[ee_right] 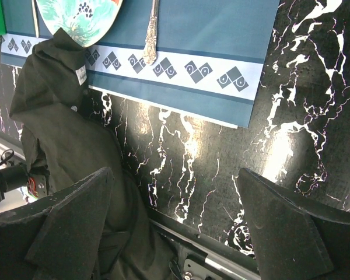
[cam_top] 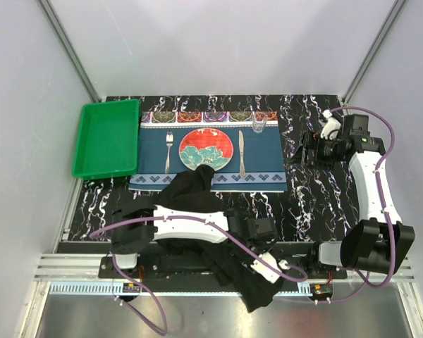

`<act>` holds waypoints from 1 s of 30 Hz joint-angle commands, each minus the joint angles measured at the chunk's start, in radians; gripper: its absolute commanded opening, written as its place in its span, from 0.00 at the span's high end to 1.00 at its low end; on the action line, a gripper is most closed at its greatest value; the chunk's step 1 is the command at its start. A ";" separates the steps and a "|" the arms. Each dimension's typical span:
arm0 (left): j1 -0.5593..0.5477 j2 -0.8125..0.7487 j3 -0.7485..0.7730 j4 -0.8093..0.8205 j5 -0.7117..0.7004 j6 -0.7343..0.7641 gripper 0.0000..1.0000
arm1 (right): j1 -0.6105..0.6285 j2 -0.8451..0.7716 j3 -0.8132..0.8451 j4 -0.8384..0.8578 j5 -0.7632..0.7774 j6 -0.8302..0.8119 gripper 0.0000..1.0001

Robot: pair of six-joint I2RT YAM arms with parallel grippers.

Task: Pin the brooch onto the clothing
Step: Flatten out the clothes at the center of the board.

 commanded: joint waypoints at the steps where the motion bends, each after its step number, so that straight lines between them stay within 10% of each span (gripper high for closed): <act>1: 0.000 -0.017 0.044 0.001 0.044 0.051 0.68 | -0.012 -0.010 0.030 0.021 -0.021 0.011 0.06; 2: 0.000 -0.014 0.047 -0.017 0.041 0.055 0.99 | -0.012 -0.012 0.030 0.023 -0.021 0.014 0.06; 3: 0.000 -0.015 0.049 -0.032 0.033 0.055 1.00 | -0.012 -0.010 0.030 0.027 -0.021 0.015 0.06; 9: 0.040 -0.231 0.087 -0.043 -0.010 -0.091 1.00 | -0.013 -0.023 0.033 0.024 -0.026 0.015 0.06; 18: 0.654 -0.644 0.342 -0.082 -0.025 -0.241 1.00 | -0.013 -0.023 0.047 0.023 -0.078 0.017 0.07; 22: 0.968 -0.819 0.247 -0.025 -0.129 -0.222 1.00 | -0.013 -0.029 0.021 0.030 -0.222 0.014 0.08; 30: 1.058 -1.089 -0.043 0.004 -0.509 -0.146 1.00 | 0.252 0.034 0.019 -0.066 -0.209 -0.143 0.10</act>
